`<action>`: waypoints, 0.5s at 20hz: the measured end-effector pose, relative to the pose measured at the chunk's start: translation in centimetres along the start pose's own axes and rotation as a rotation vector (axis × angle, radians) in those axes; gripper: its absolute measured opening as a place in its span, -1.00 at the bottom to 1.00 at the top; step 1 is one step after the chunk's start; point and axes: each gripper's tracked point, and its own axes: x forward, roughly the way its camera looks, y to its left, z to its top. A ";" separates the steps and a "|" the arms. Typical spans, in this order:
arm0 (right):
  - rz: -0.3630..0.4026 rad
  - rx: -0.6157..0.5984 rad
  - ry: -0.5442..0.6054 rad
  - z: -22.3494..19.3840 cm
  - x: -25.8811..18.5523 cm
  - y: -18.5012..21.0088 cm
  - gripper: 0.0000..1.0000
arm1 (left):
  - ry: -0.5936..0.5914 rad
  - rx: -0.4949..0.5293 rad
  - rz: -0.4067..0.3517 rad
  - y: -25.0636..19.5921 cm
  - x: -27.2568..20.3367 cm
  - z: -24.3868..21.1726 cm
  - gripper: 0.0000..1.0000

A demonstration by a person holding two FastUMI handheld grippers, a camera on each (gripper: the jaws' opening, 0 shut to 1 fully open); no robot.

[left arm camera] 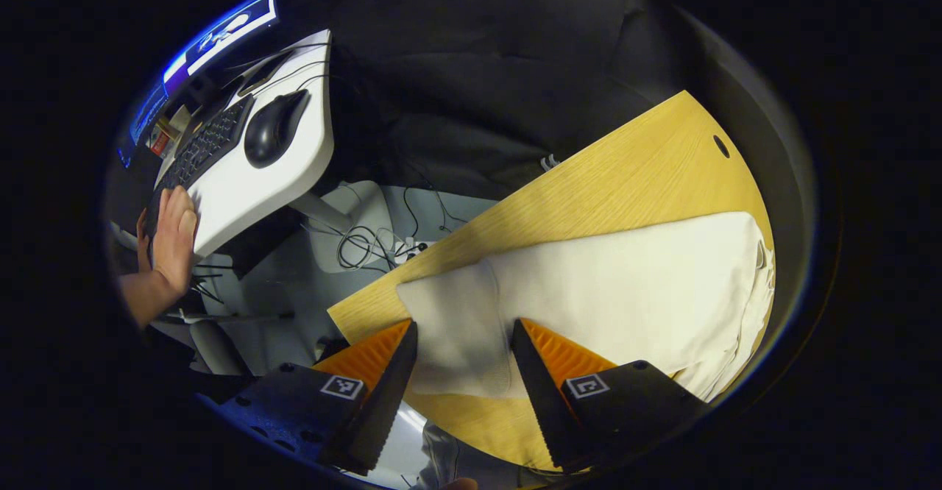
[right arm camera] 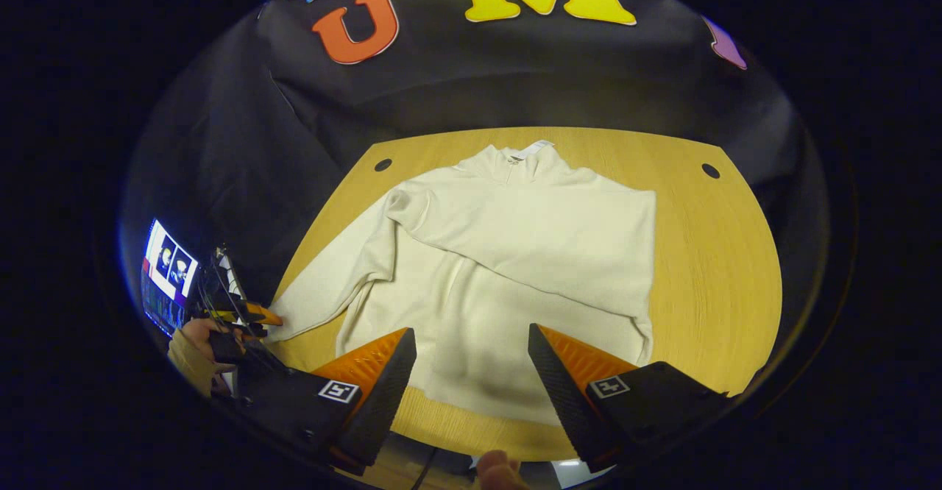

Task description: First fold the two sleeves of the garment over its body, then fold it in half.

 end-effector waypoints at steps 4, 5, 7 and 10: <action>-0.054 0.009 -0.033 -0.9 -1.6 -2.4 0.89 | 0.035 0.047 -0.024 -1.4 0.2 0.2 0.05; -0.053 0.017 -0.037 -1.2 -2.0 -2.7 0.89 | 0.037 0.058 -0.036 -1.8 0.3 0.3 0.05; -0.054 0.038 -0.037 -2.1 -2.6 -3.3 0.94 | 0.041 0.067 -0.042 -2.1 0.4 0.3 -0.50; -0.065 0.080 -0.052 -2.9 -3.5 -4.5 0.94 | 0.053 0.120 -0.049 -2.5 0.1 0.6 -0.71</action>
